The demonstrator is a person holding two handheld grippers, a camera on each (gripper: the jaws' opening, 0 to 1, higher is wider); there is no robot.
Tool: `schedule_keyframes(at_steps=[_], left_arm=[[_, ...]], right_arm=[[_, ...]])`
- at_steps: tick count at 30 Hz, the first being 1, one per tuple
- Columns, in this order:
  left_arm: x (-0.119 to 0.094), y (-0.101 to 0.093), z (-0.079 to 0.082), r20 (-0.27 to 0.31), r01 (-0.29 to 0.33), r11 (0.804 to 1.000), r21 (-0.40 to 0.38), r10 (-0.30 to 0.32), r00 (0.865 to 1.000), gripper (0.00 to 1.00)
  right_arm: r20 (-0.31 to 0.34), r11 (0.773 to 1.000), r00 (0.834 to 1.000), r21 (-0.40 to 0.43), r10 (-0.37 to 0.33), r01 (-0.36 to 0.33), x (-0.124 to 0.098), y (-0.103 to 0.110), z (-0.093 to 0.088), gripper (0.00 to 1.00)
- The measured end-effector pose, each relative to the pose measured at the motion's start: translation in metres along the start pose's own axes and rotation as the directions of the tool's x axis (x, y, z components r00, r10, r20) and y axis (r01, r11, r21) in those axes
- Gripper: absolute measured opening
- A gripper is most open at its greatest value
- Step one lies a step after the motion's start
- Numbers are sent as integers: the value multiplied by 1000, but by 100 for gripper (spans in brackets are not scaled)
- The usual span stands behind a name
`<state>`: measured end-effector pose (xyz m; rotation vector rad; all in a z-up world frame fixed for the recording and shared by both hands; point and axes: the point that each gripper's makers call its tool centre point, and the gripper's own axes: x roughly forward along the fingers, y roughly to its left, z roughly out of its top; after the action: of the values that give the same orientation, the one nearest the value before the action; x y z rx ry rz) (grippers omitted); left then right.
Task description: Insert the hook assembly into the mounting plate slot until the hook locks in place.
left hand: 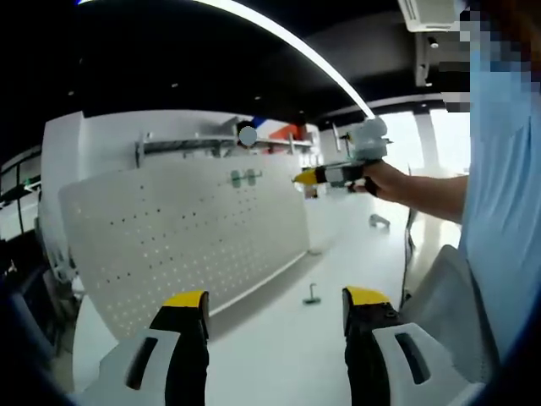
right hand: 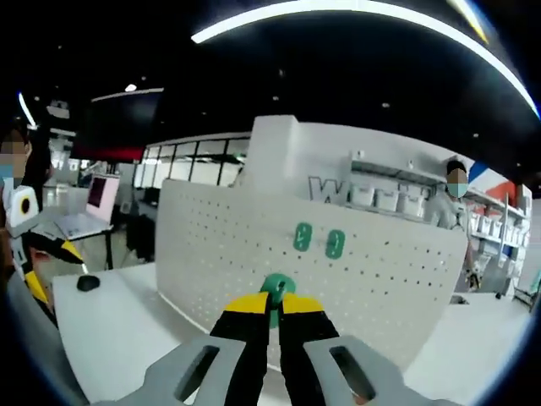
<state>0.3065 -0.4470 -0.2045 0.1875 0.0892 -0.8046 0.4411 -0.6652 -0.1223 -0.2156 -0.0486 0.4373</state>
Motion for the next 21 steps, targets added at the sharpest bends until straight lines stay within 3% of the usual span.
schedule_keyframes(at_steps=[14,21], left_arm=[[0,0,1,1,1,1000,2,-1,1000,66],[1,0,-1,-8,2,1000,-2,-2,1000,66]], right_arm=[[142,986,983,-109,-114,130,-2,-29,27,1],[177,973,973,-153,-146,174,2,-41,31,1]])
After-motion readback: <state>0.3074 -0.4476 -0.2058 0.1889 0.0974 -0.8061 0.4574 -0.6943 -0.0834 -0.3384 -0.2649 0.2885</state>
